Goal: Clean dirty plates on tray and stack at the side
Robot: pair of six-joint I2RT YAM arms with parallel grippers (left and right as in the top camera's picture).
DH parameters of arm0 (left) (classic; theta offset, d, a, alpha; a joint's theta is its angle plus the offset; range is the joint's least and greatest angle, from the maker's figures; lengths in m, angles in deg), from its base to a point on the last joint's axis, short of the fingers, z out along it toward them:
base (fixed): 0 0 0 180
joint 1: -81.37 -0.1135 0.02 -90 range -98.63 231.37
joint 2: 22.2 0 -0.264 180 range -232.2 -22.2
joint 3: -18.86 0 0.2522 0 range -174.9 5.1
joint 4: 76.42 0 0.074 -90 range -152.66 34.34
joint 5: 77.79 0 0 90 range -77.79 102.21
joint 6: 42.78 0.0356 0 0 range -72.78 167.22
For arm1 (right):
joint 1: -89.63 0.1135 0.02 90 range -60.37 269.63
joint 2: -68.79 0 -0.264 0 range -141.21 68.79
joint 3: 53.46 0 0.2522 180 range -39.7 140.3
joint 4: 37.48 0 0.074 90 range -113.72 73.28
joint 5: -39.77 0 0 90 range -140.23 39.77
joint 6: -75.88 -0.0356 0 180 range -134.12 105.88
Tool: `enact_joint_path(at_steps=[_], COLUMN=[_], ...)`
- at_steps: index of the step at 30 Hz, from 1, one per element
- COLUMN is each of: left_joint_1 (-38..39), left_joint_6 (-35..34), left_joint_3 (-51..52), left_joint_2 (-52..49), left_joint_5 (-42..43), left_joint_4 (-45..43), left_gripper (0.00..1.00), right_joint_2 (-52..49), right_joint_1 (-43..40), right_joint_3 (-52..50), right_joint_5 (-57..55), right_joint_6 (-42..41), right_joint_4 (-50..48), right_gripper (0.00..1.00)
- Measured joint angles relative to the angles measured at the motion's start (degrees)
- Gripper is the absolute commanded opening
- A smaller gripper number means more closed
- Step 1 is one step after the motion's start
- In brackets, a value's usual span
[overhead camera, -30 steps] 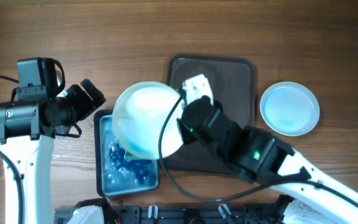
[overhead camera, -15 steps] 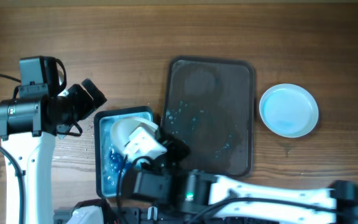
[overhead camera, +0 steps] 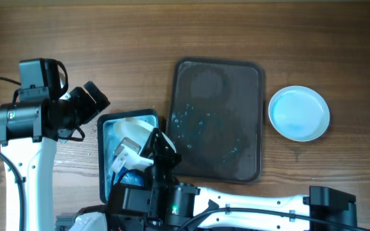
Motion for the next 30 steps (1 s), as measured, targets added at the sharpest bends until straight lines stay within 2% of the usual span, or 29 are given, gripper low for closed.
enact_joint_path(at_steps=[5,11,17,23,30], left_joint_1=[0.00,0.00,0.00,0.00,0.00], left_joint_6=[0.00,0.00,0.00,0.00,0.00], left_joint_3=[0.00,0.00,0.00,0.00,0.00], left_joint_2=[0.02,0.00,0.00,0.00,0.00], left_joint_5=[-0.02,0.00,-0.02,-0.02,0.00], left_joint_4=[0.00,0.00,-0.02,-0.02,-0.02], left_gripper=[1.00,1.00,1.00,1.00,1.00], right_joint_2=[0.00,-0.02,0.11,2.89,3.69], right_joint_1=[-0.22,-5.18,-19.61,-36.68,-61.40], right_joint_3=[0.00,0.00,0.00,0.00,0.00], right_joint_5=[2.80,17.57,38.32,64.32,91.95], right_joint_6=[0.15,-8.63,-17.90,-24.17,-28.39], right_joint_4=[-0.09,2.12,4.63,8.26,12.87], right_gripper=[0.04,0.04,0.04,0.04,0.04])
